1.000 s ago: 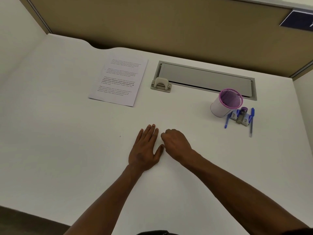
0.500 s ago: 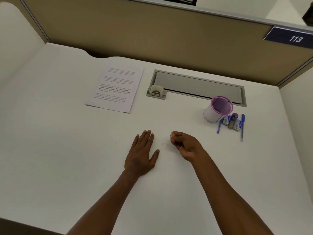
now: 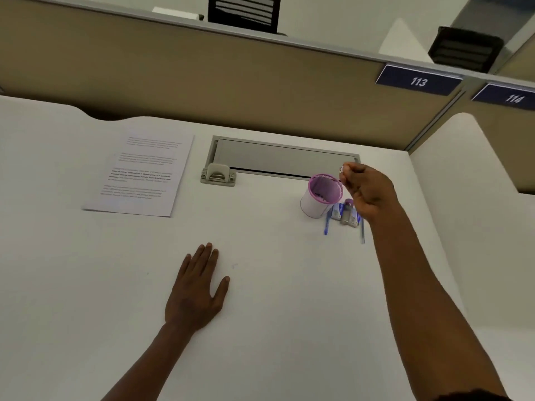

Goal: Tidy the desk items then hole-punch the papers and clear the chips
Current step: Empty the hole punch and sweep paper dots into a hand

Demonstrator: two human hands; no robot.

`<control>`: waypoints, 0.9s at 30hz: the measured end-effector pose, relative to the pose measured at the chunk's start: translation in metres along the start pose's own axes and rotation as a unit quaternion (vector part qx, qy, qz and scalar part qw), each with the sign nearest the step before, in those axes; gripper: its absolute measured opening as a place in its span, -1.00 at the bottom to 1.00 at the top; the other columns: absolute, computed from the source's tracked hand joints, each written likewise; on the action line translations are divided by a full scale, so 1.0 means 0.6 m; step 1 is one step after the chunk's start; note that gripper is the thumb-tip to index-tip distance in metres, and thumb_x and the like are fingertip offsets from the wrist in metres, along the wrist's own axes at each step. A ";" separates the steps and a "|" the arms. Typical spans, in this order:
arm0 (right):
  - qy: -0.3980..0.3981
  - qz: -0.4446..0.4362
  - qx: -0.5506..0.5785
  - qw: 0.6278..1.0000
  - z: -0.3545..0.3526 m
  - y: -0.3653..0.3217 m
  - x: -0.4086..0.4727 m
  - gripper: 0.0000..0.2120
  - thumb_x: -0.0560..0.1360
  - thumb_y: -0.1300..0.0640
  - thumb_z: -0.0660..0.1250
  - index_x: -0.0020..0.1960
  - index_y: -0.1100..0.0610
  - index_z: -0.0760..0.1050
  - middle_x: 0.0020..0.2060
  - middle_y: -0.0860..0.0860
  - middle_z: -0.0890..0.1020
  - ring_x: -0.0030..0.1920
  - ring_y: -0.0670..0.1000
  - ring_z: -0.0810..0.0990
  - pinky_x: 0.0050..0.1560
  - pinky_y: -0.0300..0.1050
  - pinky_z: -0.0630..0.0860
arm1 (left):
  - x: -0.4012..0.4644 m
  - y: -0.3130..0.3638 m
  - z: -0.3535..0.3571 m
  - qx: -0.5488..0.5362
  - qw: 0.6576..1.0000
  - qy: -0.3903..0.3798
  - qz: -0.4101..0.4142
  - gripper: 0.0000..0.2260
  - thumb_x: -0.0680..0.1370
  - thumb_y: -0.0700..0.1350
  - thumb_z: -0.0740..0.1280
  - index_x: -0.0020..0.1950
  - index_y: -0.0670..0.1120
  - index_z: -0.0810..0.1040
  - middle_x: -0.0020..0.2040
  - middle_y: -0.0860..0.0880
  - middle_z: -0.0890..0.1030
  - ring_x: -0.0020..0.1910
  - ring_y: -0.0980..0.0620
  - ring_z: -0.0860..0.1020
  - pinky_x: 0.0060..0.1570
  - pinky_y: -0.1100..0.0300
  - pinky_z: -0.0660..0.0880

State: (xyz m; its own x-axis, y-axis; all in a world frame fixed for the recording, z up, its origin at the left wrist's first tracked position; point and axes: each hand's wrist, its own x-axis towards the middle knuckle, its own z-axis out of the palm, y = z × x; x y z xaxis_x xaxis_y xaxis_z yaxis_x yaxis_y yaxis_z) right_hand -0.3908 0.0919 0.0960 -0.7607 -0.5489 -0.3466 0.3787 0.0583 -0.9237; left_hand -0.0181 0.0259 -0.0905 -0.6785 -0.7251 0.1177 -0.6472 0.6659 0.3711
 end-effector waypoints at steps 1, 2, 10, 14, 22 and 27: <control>0.017 -0.029 -0.095 0.995 -0.001 -0.003 0.020 -0.87 0.48 0.38 0.38 -0.14 0.18 0.61 -0.25 0.07 0.65 -0.17 0.06 0.63 -0.06 -0.17 0.63 | -0.001 0.000 0.000 0.001 1.000 0.000 -0.001 -0.39 0.59 0.15 0.18 0.57 -0.12 0.22 0.59 -0.02 0.17 0.59 0.08 0.08 0.53 -0.02 0.12; 0.028 -0.059 -0.189 0.980 -0.001 -0.001 0.038 -0.86 0.45 0.37 0.43 -0.18 0.15 0.63 -0.25 0.06 0.67 -0.16 0.08 0.65 -0.03 -0.12 0.64 | -0.001 0.000 0.000 0.002 1.000 0.000 -0.001 -0.39 0.59 0.15 0.18 0.57 -0.12 0.22 0.59 -0.02 0.18 0.59 0.08 0.08 0.53 -0.01 0.12; -0.066 -0.206 -0.677 0.704 0.033 0.036 0.092 -0.84 0.45 0.22 0.43 0.02 0.19 0.70 -0.03 0.12 0.71 0.00 0.11 0.64 0.02 -0.08 0.56 | -0.001 -0.001 0.000 -0.005 1.000 0.000 -0.006 -0.38 0.59 0.14 0.21 0.57 -0.11 0.21 0.59 -0.02 0.18 0.59 0.09 0.08 0.53 -0.01 0.12; -0.057 -0.215 -0.696 0.683 0.034 0.047 0.095 -0.81 0.43 0.13 0.47 0.01 0.17 0.69 -0.05 0.11 0.71 -0.04 0.10 0.65 -0.04 -0.15 0.53 | -0.001 0.000 -0.001 0.002 1.000 -0.001 -0.005 -0.39 0.59 0.14 0.20 0.57 -0.10 0.21 0.59 -0.02 0.18 0.59 0.09 0.08 0.53 -0.02 0.14; -0.059 -0.232 -0.707 0.666 0.027 0.062 0.097 -0.76 0.43 0.08 0.49 0.04 0.19 0.67 -0.01 0.13 0.69 0.00 0.14 0.62 0.00 -0.11 0.51 | -0.002 0.003 -0.006 0.002 1.000 -0.005 -0.008 -0.39 0.60 0.15 0.19 0.58 -0.10 0.20 0.59 -0.02 0.17 0.59 0.09 0.06 0.54 0.01 0.11; -0.063 -0.242 -0.721 0.647 0.019 0.069 0.091 -0.70 0.48 0.07 0.44 0.17 0.16 0.64 0.08 0.15 0.68 0.08 0.18 0.61 0.06 -0.02 0.55 | -0.001 0.003 -0.007 -0.001 1.000 -0.006 -0.008 -0.39 0.60 0.15 0.19 0.57 -0.10 0.20 0.59 -0.02 0.16 0.59 0.09 0.07 0.54 0.01 0.10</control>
State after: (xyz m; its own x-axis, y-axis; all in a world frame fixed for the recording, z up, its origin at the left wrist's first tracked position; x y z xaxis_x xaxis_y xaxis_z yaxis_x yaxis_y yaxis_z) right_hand -0.4105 0.0548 0.0410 -0.5225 -0.8521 -0.0282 -0.8415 0.5208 -0.1434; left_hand -0.0176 0.0266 -0.0859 -0.6727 -0.7331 0.1007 -0.6570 0.6543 0.3744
